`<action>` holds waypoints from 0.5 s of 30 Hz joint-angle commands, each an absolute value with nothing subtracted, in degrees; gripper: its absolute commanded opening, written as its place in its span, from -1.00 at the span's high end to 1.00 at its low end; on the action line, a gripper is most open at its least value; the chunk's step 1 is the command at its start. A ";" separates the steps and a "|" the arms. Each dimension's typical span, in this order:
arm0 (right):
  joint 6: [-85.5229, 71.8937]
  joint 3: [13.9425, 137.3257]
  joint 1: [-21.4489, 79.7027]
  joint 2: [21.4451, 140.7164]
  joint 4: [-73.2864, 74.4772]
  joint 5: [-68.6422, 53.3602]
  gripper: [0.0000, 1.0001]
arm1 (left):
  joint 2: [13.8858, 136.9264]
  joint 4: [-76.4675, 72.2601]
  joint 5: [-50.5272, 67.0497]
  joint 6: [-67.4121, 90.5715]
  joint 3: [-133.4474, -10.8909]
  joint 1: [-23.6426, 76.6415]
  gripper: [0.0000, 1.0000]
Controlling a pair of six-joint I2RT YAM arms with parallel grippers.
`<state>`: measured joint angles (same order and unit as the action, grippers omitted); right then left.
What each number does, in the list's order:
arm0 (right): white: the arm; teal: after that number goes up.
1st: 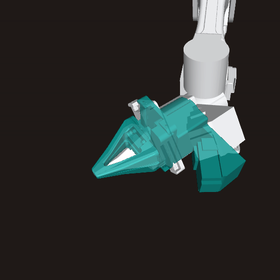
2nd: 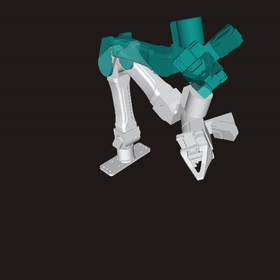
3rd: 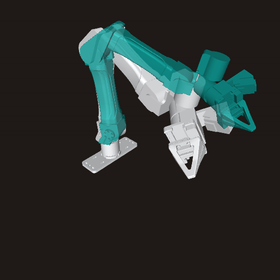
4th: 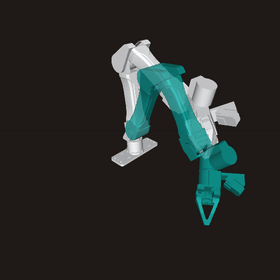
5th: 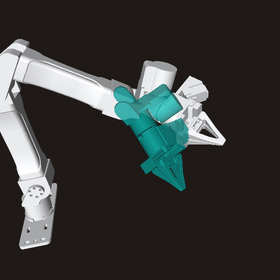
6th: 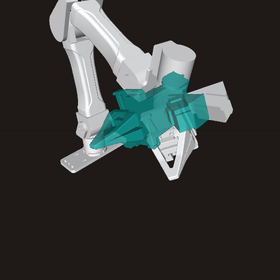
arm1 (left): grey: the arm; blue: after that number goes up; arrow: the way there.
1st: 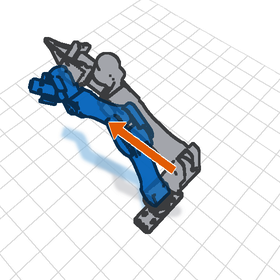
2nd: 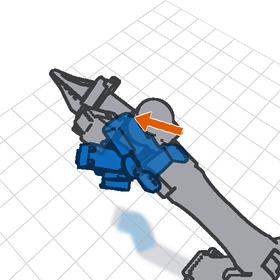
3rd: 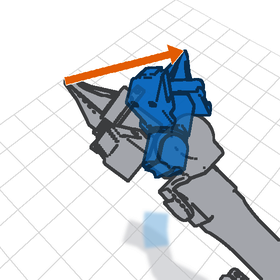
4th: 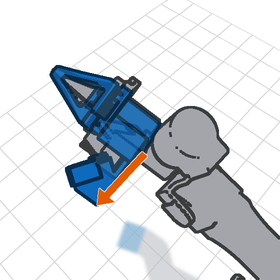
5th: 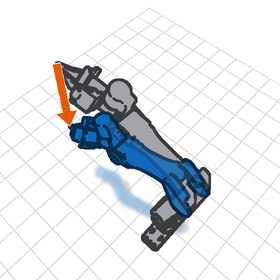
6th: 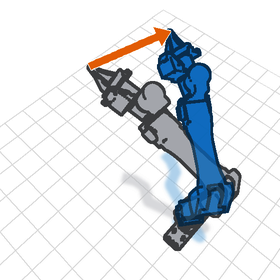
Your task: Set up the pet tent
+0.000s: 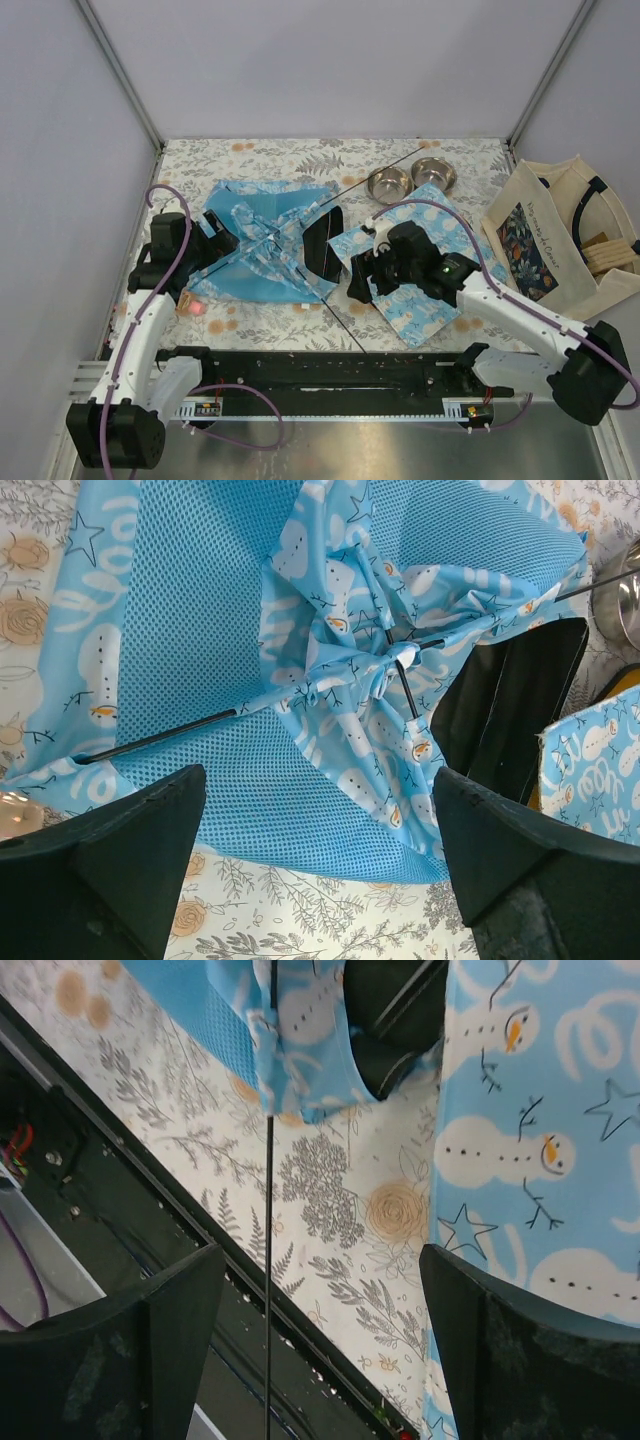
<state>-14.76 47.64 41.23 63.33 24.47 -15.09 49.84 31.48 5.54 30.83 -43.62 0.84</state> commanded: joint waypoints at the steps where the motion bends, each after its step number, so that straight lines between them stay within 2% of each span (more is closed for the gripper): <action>1: -14.68 46.41 43.85 66.43 19.87 -12.56 -0.71 | 49.48 28.12 6.95 32.87 -43.16 0.79 -0.98; 7: -12.57 46.67 48.24 73.91 19.16 -14.06 -0.63 | 49.13 29.97 4.22 32.69 -43.59 0.70 -0.98; 12: -10.90 45.09 51.06 76.28 18.20 -19.94 -0.56 | 48.78 30.06 3.61 33.22 -44.12 0.70 -0.98; 15: -10.99 45.35 51.76 80.14 16.18 -20.30 -0.27 | 49.04 29.53 2.81 33.13 -44.56 0.70 -0.98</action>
<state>-12.32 45.30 50.59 76.53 20.58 -17.52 49.87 31.62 4.73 32.64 -42.72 0.84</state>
